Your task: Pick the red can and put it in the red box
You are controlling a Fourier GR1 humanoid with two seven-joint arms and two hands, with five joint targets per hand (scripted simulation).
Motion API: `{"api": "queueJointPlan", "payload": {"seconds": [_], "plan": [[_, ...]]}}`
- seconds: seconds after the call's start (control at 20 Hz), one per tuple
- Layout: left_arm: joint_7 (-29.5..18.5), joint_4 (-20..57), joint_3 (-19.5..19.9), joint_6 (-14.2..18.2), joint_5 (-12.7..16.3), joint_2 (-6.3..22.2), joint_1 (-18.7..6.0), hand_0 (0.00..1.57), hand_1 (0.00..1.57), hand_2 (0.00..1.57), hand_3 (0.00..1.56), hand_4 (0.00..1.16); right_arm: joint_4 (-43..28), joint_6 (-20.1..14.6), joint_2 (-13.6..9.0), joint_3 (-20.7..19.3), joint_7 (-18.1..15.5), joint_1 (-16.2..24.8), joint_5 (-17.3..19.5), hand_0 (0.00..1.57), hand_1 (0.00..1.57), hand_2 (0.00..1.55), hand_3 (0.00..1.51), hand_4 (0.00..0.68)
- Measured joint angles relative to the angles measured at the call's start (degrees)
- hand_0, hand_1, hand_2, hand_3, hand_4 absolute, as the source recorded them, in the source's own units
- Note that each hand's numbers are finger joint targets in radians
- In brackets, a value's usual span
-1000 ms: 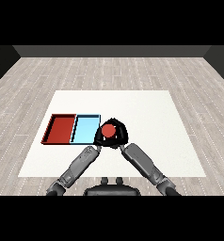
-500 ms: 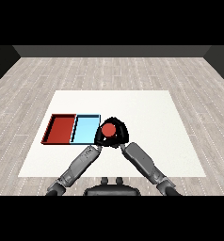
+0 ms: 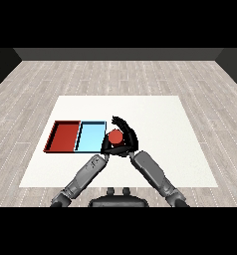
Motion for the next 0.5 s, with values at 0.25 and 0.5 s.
{"api": "queueJointPlan", "payload": {"seconds": [0.25,0.5], "plan": [[-0.5,1.7,0.5,-1.1,-0.2,-0.6,-1.1,1.57,1.57,1.57,1.48,1.15,-1.0,1.3,-0.2,-2.5,0.8,0.9,3.3,0.0,0.0,0.0,0.0,0.0],[-0.5,0.1,1.4,-1.7,-1.4,-0.6,1.8,1.57,1.57,1.57,1.49,1.13,-5.5,1.0,-1.8,-6.4,4.0,0.9,5.2,0.0,0.0,0.0,0.0,0.0]]}}
